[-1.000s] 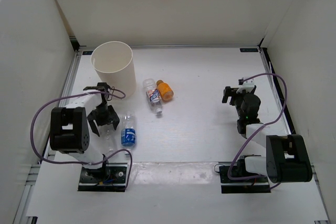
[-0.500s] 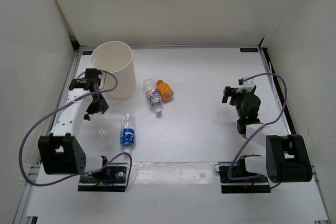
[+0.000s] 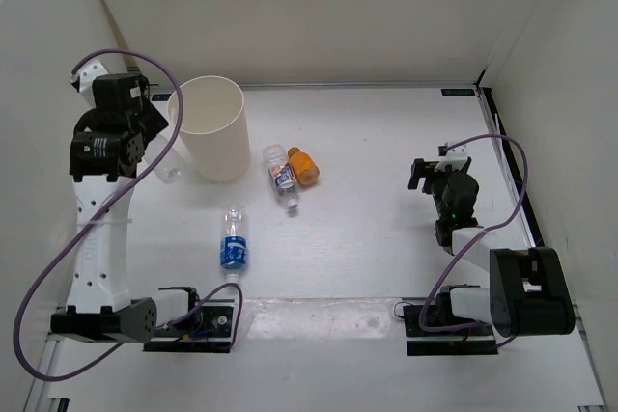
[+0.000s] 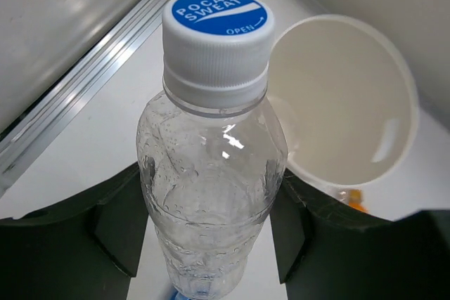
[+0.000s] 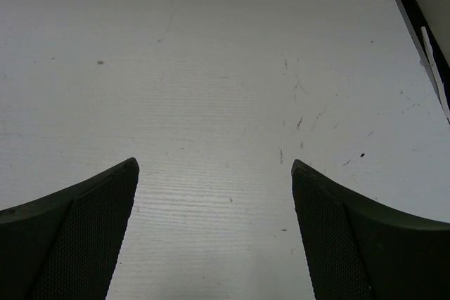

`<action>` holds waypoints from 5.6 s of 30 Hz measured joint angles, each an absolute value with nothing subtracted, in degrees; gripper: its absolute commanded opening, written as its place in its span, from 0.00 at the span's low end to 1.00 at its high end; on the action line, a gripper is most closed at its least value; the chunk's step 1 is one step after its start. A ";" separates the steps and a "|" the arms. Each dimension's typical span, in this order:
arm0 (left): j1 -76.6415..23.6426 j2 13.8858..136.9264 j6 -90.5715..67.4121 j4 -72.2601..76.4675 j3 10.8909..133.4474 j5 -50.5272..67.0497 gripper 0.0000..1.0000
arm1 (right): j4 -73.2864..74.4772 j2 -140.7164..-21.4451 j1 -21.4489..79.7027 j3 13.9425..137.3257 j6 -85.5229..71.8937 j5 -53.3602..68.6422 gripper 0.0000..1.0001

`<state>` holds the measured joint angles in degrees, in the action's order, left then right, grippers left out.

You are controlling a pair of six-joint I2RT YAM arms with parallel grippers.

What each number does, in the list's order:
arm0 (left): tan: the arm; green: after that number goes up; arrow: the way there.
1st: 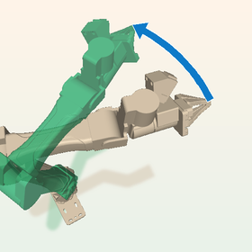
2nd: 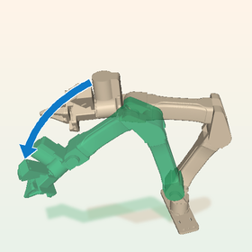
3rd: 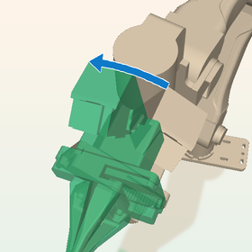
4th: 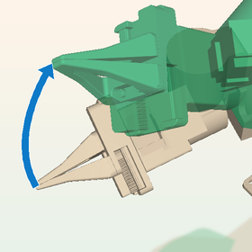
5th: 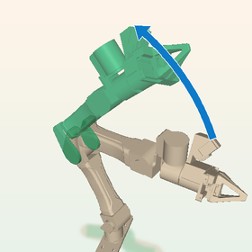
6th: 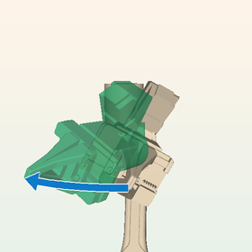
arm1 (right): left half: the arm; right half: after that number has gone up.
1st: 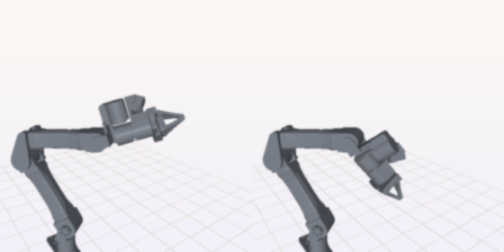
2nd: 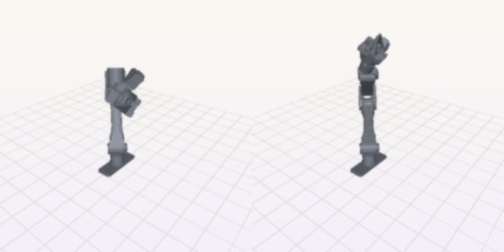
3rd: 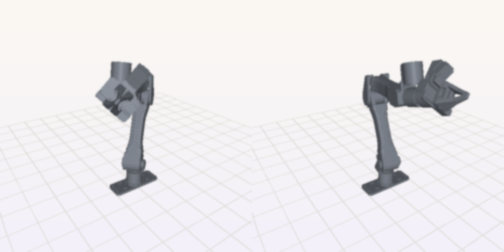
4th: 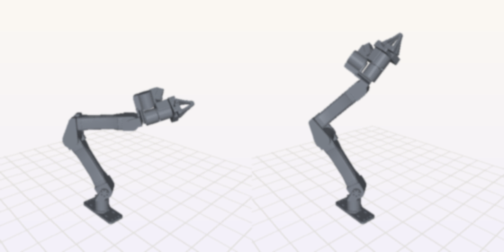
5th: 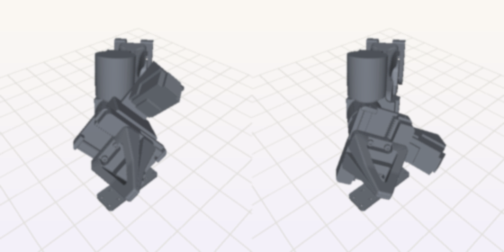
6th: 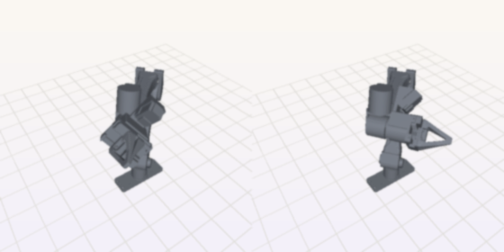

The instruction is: Put the plastic bottles in the bin

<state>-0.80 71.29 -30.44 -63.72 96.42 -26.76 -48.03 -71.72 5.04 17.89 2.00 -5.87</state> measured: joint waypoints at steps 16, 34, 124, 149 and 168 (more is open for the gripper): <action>-2.28 84.55 -26.33 -41.63 109.62 -18.39 0.58 | -48.07 -71.72 5.06 17.89 1.98 -6.04 0.90; -4.32 95.74 -25.21 -43.75 107.83 -17.17 0.96 | -47.57 -71.72 5.04 17.89 0.84 -9.47 0.90; -34.22 67.29 -47.07 -43.51 36.95 -15.59 0.51 | -47.79 -71.72 5.82 17.89 1.65 -8.67 0.90; -30.74 81.25 -0.93 -33.21 94.54 -19.35 0.21 | -47.79 -71.72 6.09 17.89 1.74 -8.82 0.90; -4.91 87.68 -16.14 -25.41 94.63 -10.55 0.57 | -47.77 -71.72 5.82 17.89 1.69 -8.58 0.90</action>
<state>-4.91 87.68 -16.14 -25.41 94.63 -10.55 -47.77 -71.72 5.82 17.89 1.69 -8.58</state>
